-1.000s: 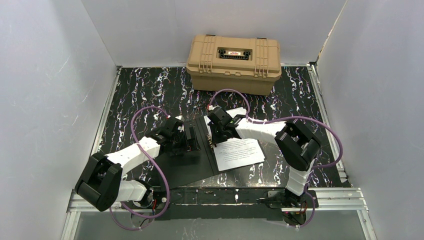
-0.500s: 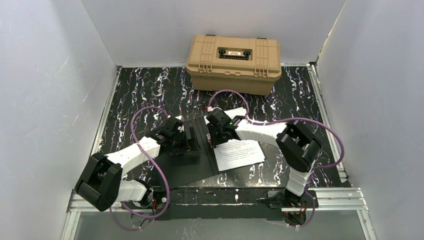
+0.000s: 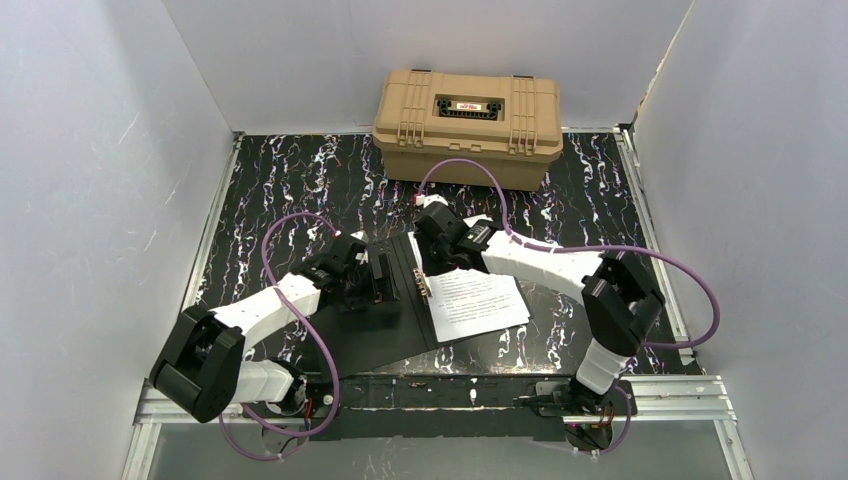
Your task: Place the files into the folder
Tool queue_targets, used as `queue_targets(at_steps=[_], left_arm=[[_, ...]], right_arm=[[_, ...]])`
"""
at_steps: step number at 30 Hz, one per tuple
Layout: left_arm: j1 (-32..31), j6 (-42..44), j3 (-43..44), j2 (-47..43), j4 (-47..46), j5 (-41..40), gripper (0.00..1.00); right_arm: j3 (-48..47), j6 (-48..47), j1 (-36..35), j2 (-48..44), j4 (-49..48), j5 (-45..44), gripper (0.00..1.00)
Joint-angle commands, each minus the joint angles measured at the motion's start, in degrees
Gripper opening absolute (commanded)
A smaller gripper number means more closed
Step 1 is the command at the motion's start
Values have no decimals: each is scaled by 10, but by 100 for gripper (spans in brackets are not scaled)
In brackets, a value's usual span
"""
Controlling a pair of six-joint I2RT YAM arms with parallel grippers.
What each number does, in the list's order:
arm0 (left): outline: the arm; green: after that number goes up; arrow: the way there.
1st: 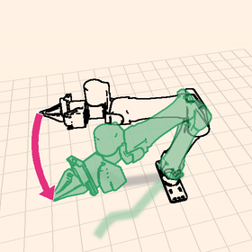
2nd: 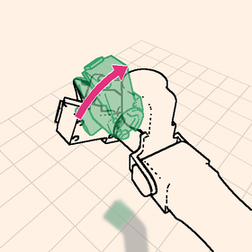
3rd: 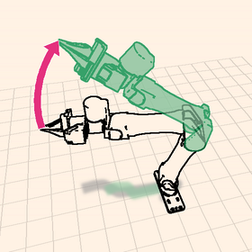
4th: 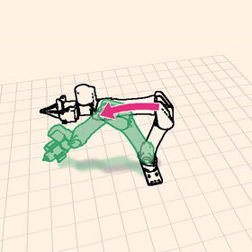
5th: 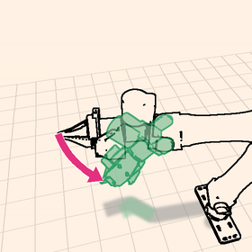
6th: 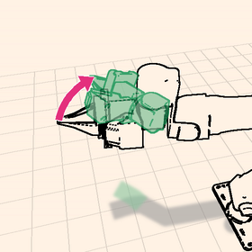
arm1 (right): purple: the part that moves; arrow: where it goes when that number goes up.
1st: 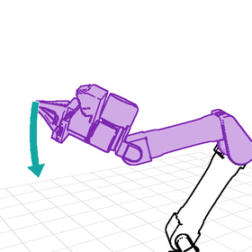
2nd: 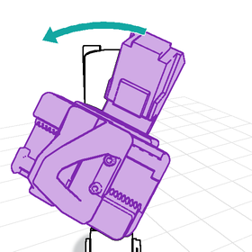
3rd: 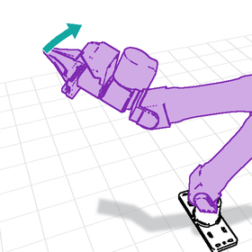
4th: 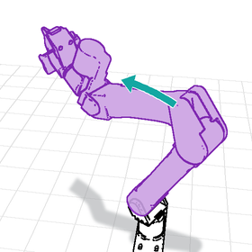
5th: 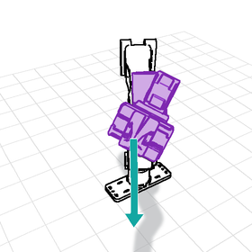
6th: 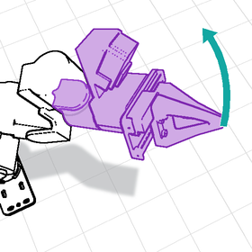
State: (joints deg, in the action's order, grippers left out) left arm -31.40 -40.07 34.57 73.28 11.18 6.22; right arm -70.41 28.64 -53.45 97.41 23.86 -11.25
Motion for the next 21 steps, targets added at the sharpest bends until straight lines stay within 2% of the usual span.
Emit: queue_targets(at_steps=[1,11,21], left_arm=[[-2,11,3,-4,61,-30,93],[-10,23,42,-11,149,-99,93],[-47,5,54,41,184,-180,93]], right_arm=[[-38,-8,-18,-14,11,-4,31],[-70,-14,-44,26,19,-4,30],[-70,-17,-54,49,23,-4,25]])
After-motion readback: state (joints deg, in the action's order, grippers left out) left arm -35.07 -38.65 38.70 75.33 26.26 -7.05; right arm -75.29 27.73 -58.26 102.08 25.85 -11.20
